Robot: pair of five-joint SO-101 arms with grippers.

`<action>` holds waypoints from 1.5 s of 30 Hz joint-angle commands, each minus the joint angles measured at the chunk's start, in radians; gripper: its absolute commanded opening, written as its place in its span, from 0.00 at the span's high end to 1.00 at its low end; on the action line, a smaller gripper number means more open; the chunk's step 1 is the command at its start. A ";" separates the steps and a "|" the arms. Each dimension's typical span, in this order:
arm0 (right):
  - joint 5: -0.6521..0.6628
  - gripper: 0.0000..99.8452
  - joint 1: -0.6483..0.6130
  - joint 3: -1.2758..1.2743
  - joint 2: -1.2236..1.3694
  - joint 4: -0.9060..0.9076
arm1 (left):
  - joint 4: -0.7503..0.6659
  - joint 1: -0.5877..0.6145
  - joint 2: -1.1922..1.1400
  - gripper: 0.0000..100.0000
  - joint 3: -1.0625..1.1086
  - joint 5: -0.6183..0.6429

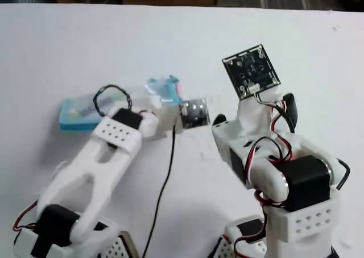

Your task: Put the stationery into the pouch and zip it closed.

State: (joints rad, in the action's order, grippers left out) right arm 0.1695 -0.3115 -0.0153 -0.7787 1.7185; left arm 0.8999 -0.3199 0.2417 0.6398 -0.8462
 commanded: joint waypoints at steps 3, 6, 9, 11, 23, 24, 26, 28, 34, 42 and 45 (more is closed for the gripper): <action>-0.009 0.53 0.007 0.009 -0.004 -0.030 | 0.180 0.033 -0.001 0.76 -0.143 0.267; -0.009 0.53 0.007 0.009 -0.010 -0.030 | 0.192 0.061 -0.007 0.73 -0.195 0.439; -0.009 0.53 0.007 0.014 -0.012 -0.027 | 0.192 0.084 -0.007 0.72 -0.236 0.528; -0.009 0.53 0.007 0.015 -0.012 -0.028 | 0.190 0.113 -0.004 0.72 -0.258 0.565; -0.009 0.53 0.007 0.015 -0.012 -0.028 | 0.267 0.170 0.002 0.72 -0.305 0.631; -0.009 0.53 0.007 0.015 -0.012 -0.028 | 0.278 0.171 0.002 0.72 -0.321 0.644; -0.009 0.53 0.008 0.015 -0.012 -0.028 | 0.318 0.173 0.004 0.72 -0.370 0.660; -0.009 0.53 0.008 0.015 -0.012 -0.027 | 0.359 0.174 0.004 0.72 -0.431 0.677; -0.089 0.53 0.007 0.011 -0.012 -0.024 | 0.405 0.176 0.002 0.72 -0.571 0.706; -0.100 0.53 0.007 0.014 -0.012 -0.024 | 0.450 0.277 0.002 0.72 -0.767 1.096; -0.101 0.53 0.007 0.012 -0.012 -0.022 | 0.446 0.311 -0.002 0.72 -0.816 1.295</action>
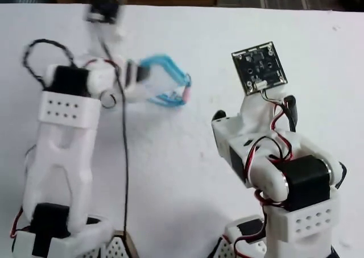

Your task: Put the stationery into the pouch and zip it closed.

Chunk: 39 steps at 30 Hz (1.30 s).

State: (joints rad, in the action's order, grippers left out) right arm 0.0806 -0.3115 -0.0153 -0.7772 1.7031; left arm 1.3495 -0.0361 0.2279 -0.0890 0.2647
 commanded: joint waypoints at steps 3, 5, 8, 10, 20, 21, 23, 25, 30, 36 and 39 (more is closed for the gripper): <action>-0.012 0.53 0.007 0.012 -0.013 -0.007 | -0.003 0.028 0.010 0.72 -0.109 0.203; -0.012 0.53 0.007 0.012 -0.013 -0.007 | 0.003 0.022 0.016 0.72 -0.110 0.198; -0.012 0.53 0.007 0.012 -0.013 -0.007 | 0.028 0.027 0.028 0.72 -0.118 0.186; -0.012 0.53 0.007 0.012 -0.013 -0.007 | 0.049 0.027 0.048 0.72 -0.130 0.098; -0.012 0.53 0.007 0.009 -0.013 -0.013 | 0.126 0.028 0.236 0.72 -0.305 -0.040; -0.012 0.53 0.007 0.008 -0.013 -0.013 | 0.126 0.028 0.262 0.72 -0.328 -0.043; -0.012 0.53 0.007 0.008 -0.013 -0.012 | 0.126 0.028 0.309 0.72 -0.361 -0.044; -0.012 0.53 0.007 0.008 -0.013 -0.012 | 0.121 0.028 0.334 0.72 -0.365 -0.044; -0.012 0.53 0.007 0.008 -0.013 -0.013 | 0.138 0.030 0.298 0.72 -0.239 -0.048; -0.012 0.53 0.007 0.008 -0.013 -0.013 | 0.054 0.058 0.243 0.72 0.035 -0.100; -0.012 0.53 0.007 0.008 -0.013 -0.013 | 0.028 0.061 0.237 0.72 0.075 -0.150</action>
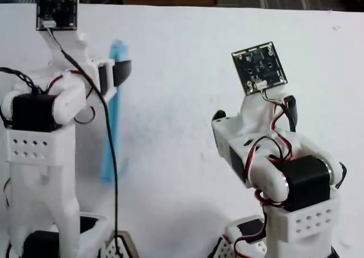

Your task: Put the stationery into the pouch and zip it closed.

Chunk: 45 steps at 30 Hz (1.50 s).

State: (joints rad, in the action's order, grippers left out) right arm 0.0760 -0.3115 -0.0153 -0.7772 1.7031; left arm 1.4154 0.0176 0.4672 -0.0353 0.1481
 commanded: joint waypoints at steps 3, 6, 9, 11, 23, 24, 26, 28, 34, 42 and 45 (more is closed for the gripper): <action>-0.008 0.53 0.007 0.008 -0.005 -0.013 | -0.057 -0.002 -0.004 0.72 0.083 -0.041; -0.008 0.53 0.007 0.008 -0.005 -0.013 | -0.127 -0.035 -0.005 0.72 0.199 -0.041; -0.008 0.53 0.007 0.008 -0.013 -0.013 | -0.204 -0.050 0.002 0.72 0.299 -0.037; -0.008 0.53 0.007 0.008 -0.013 -0.008 | -0.203 -0.050 0.004 0.72 0.304 -0.035; -0.008 0.54 0.007 0.008 -0.013 0.016 | 0.064 0.079 0.005 0.79 -0.052 -0.043; -0.008 0.56 0.007 0.008 -0.013 0.031 | 0.098 0.090 0.007 0.84 -0.074 -0.043; -0.008 0.63 0.007 0.006 -0.013 0.050 | 0.143 0.107 0.033 0.95 -0.089 -0.046; -0.008 0.74 0.007 0.006 -0.013 0.053 | 0.166 0.119 0.084 0.97 -0.083 -0.087; -0.008 0.94 0.007 0.005 -0.015 0.059 | 0.120 0.156 0.366 0.98 0.075 -0.183; -0.006 0.98 0.002 -0.222 -0.200 0.033 | -0.187 0.156 0.878 0.98 0.667 -0.341; -0.002 0.98 0.005 -0.367 -0.354 -0.048 | -0.264 0.156 1.064 0.98 0.861 -0.373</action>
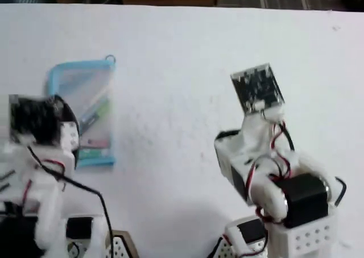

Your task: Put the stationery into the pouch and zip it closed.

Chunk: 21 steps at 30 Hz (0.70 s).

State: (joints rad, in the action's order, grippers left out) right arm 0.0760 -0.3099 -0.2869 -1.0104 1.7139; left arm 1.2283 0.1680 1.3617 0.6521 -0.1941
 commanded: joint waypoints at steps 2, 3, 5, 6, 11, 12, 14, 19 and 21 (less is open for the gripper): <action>0.000 0.98 0.004 -0.212 -0.234 -0.133 | -0.103 0.005 0.283 0.98 0.298 -0.069; 0.000 0.98 0.004 -0.279 -0.291 -0.166 | -0.117 0.005 0.337 0.98 0.359 -0.089; 0.000 0.98 0.004 -0.414 -0.409 -0.226 | -0.126 0.005 0.437 0.98 0.480 -0.129; 0.000 0.98 0.004 -0.480 -0.467 -0.254 | -0.124 0.007 0.470 0.98 0.526 -0.143; 0.002 0.98 -0.001 -0.761 -0.771 -0.390 | -0.127 0.038 0.452 0.98 0.651 -0.153; 0.002 0.98 -0.002 -0.796 -0.805 -0.400 | -0.124 0.038 0.452 0.98 0.672 -0.153; -0.005 0.98 -0.001 -0.824 -0.789 -0.398 | -0.124 0.038 0.452 0.98 0.713 -0.153; -0.006 0.98 0.001 -0.881 -0.763 -0.397 | -0.130 0.038 0.452 0.98 0.847 -0.155; -0.006 0.98 0.004 -0.941 -0.788 -0.397 | -0.130 0.038 0.452 0.98 0.921 -0.155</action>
State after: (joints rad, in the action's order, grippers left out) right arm 0.0775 -0.3130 -1.1845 -1.7760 1.3318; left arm 1.1162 0.1972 1.8052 1.5083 -0.3414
